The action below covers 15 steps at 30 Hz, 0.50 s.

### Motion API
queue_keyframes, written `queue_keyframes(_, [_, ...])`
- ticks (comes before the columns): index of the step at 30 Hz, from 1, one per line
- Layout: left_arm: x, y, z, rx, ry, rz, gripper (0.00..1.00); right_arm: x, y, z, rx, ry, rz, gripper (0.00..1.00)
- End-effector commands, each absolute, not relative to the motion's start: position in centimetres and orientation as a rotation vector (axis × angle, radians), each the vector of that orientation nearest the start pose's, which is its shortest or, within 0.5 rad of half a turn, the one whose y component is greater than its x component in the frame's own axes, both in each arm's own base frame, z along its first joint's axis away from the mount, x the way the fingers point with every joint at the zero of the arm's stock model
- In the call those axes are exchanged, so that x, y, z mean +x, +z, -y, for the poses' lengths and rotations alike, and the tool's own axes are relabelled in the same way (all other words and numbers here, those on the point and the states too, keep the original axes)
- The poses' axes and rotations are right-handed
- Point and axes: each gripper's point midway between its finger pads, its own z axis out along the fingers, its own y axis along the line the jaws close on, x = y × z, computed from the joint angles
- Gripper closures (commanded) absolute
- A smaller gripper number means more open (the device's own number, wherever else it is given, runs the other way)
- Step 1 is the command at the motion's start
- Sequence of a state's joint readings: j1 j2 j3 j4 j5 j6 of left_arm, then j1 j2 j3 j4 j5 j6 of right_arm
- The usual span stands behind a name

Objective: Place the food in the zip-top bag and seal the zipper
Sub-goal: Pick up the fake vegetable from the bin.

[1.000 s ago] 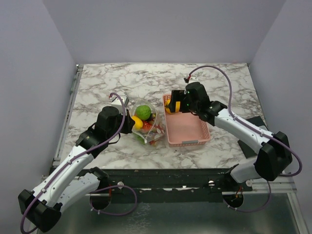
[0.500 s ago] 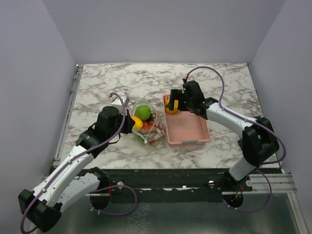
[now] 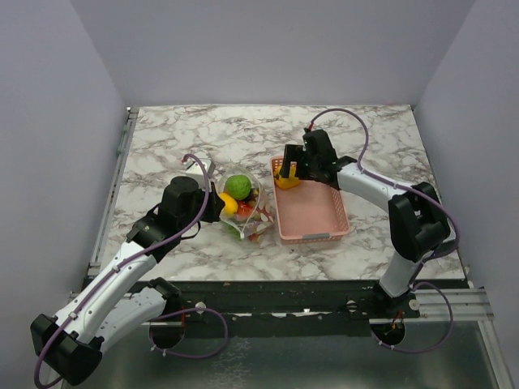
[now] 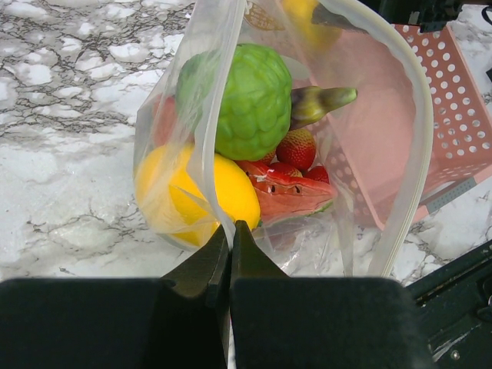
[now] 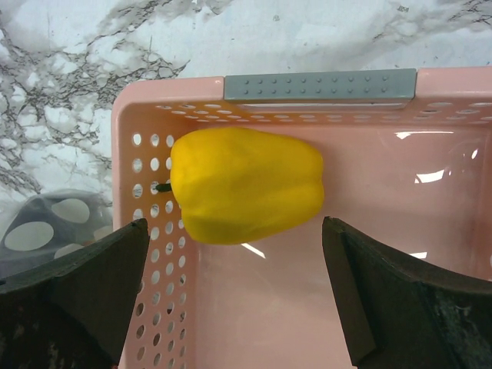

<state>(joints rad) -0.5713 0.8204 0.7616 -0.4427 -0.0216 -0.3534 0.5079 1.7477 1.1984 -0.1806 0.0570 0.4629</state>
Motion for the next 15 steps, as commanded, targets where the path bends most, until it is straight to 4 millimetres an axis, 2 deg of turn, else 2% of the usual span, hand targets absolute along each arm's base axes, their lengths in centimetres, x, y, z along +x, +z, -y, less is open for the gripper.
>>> queue_keyframes(1, [23.7, 19.8, 16.9, 0.247, -0.553, -2.099, 1.00, 41.7, 10.0, -24.2, -0.026, 0.464, -2.331, 0.00])
queue_keyframes(15, [23.7, 19.7, 16.9, 0.250, -0.550, -2.104, 1.00, 42.8, 7.5, -23.6, -0.035, 0.442, -2.364, 0.00])
